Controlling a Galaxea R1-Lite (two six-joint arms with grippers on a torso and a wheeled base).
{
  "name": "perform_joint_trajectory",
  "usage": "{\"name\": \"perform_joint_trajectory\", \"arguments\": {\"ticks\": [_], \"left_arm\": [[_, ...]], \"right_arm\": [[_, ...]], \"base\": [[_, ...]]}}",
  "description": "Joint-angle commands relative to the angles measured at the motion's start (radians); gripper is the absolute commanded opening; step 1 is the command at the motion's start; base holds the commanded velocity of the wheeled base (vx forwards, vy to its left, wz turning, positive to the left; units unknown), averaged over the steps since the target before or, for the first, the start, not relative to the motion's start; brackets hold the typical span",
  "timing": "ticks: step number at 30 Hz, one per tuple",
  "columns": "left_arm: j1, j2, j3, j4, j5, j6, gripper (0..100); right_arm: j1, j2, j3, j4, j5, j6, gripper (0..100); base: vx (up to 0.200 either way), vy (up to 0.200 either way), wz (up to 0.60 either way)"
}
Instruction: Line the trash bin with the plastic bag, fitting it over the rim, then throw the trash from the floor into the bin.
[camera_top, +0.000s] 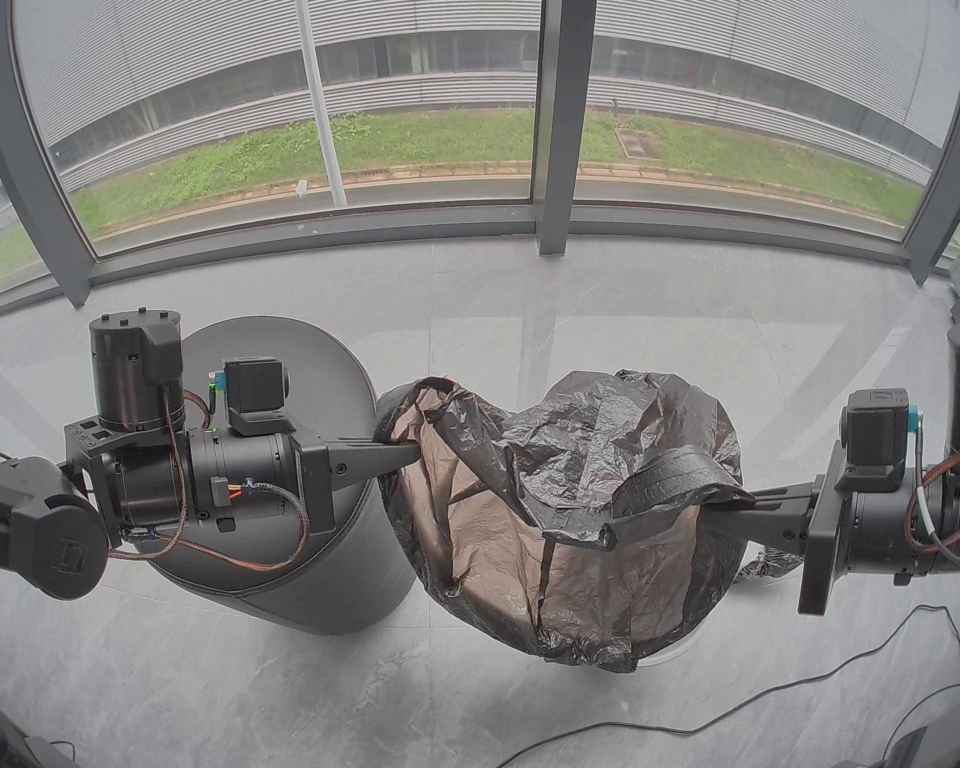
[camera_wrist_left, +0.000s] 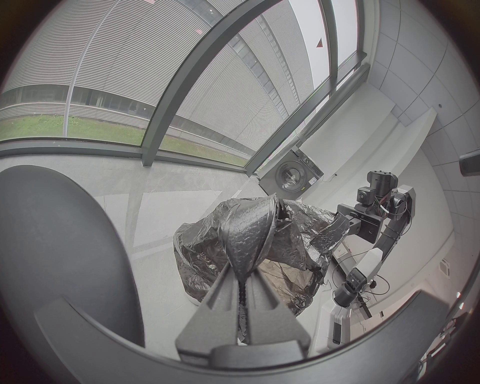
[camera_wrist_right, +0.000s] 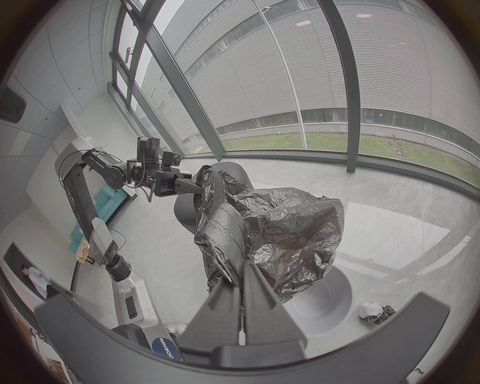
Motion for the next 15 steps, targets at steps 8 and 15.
{"name": "perform_joint_trajectory", "arguments": {"ticks": [8, 15], "left_arm": [[0.0, 0.024, 0.043, -0.004, 0.0, 0.004, 0], [-0.003, 0.014, 0.141, -0.041, -0.002, 0.005, 0]], "right_arm": [[0.011, -0.047, 0.085, -0.01, 0.0, -0.003, 0], [0.027, -0.038, 0.097, -0.011, 0.0, -0.003, 0]], "base": [[0.0, -0.2, 0.0], [0.0, -0.2, 0.0]]}}
